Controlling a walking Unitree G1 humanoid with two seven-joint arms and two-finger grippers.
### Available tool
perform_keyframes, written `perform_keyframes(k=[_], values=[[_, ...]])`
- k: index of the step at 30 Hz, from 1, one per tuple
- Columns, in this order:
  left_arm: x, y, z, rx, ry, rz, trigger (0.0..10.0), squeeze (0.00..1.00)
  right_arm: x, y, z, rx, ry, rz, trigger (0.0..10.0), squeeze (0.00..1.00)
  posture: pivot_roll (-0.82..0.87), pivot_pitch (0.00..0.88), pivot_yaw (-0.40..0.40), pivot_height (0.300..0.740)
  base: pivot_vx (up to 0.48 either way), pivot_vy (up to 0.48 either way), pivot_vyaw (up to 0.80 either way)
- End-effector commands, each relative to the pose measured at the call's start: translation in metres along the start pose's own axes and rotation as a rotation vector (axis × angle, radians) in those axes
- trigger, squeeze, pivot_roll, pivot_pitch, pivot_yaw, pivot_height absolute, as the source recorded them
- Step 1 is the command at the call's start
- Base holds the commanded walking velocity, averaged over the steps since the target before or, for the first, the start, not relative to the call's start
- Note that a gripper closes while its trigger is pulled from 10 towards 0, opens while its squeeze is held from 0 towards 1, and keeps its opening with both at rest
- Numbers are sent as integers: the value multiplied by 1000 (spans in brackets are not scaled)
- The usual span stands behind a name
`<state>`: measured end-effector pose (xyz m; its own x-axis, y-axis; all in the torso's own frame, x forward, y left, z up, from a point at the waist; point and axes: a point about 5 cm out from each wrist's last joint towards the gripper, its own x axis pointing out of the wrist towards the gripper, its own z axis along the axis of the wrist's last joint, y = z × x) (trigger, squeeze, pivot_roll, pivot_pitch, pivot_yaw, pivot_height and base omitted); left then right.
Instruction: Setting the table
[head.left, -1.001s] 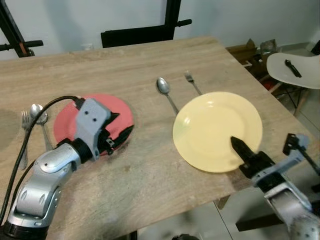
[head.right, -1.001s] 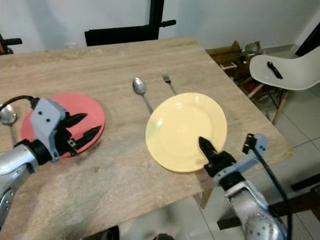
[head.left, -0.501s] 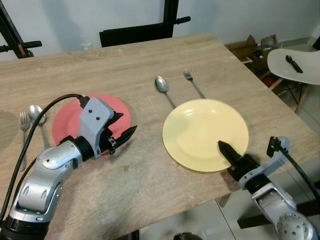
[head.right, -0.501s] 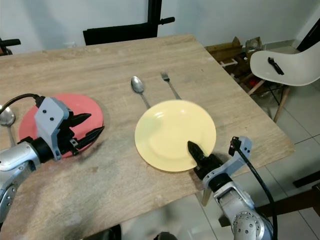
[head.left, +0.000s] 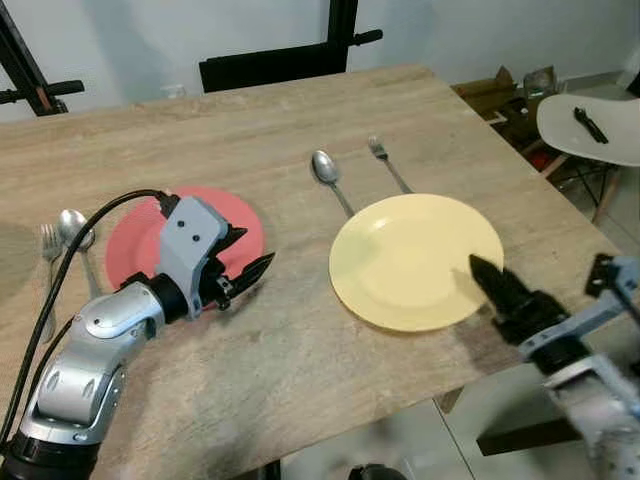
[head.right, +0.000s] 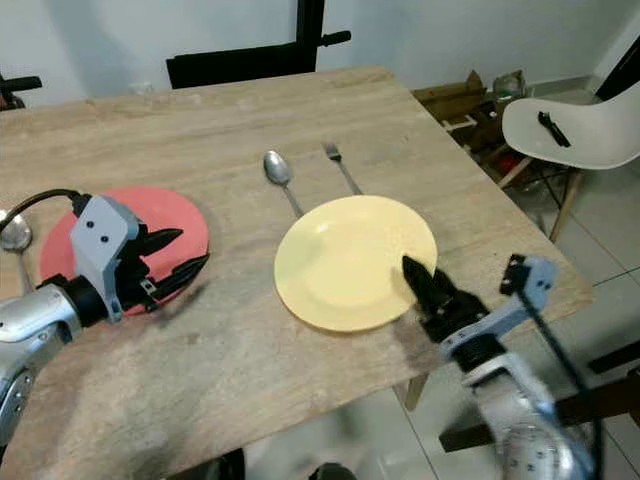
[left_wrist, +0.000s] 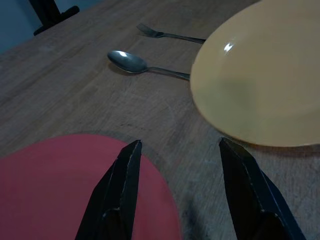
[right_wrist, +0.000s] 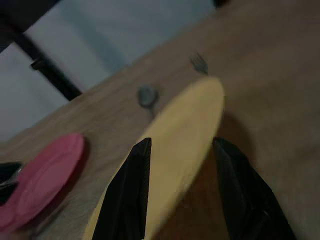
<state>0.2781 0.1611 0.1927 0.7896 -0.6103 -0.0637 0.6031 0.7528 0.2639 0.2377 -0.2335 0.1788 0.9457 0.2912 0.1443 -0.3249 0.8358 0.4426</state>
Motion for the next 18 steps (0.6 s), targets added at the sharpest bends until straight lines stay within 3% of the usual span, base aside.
perform_keyframes(k=[1, 5, 7, 12, 18], values=[[1, -2, -6, -14, 15, -17, 10000, 0, -6, 2, 5, -58, 25, 28, 10000, 0, -57, 87, 58, 740, 0, 0, 0], [2, -2, -6, -16, 13, -17, 10000, 0, -10, -3, 9, -122, 56, 11, 10000, 0, -61, 84, 58, 740, 0, 0, 0], [3, -2, -7, -17, 12, -16, 10000, 0, -12, -14, 19, -170, 23, -48, 10000, 0, -63, 80, 58, 740, 0, 0, 0], [4, -2, -9, -17, 15, -9, 10000, 0, -9, -20, 34, -158, -52, -80, 10000, 0, -67, 72, 60, 740, 0, 0, 0], [4, -2, -10, -20, 16, 0, 10000, 0, -8, -24, 38, -171, -68, -102, 10000, 0, -64, 66, 56, 740, 0, 0, 0]])
